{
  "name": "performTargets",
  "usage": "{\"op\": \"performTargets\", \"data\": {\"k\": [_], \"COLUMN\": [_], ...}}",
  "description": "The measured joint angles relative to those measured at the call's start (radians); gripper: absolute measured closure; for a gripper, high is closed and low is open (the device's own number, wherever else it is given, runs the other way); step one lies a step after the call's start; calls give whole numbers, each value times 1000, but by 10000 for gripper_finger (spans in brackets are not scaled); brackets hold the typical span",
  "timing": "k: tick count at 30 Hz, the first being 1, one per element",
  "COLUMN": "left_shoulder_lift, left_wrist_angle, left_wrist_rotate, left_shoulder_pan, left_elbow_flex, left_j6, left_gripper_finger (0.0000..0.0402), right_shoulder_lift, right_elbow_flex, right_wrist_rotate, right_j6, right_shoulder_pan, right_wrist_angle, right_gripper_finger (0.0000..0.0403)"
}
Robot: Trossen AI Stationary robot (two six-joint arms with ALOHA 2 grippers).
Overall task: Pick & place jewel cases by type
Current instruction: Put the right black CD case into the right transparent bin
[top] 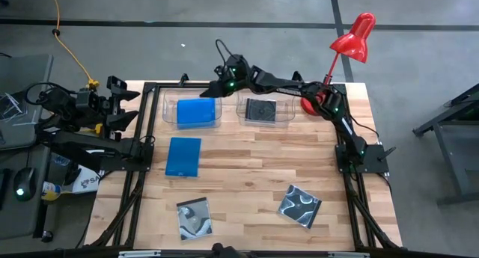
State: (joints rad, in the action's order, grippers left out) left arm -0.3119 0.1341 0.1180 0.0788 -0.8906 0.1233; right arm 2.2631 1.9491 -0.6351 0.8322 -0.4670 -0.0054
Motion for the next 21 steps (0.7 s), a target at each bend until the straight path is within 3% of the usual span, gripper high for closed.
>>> {"op": "performTargets", "data": {"k": [14, 21], "left_shoulder_lift": [0, 0], "left_wrist_angle": [45, 54], "left_wrist_rotate": [-3, -3], "left_shoulder_pan": [0, 0], "left_elbow_flex": [0, 0], "left_j6": [-1, 0], "left_gripper_finger": [154, 154], "right_shoulder_lift": [-216, -381], "right_elbow_flex": [0, 0], "right_wrist_rotate": [-115, -37], "right_j6": [-17, -130], "right_shoulder_pan": [50, 121], "right_wrist_angle": [9, -11], "right_gripper_finger": [158, 158]}}
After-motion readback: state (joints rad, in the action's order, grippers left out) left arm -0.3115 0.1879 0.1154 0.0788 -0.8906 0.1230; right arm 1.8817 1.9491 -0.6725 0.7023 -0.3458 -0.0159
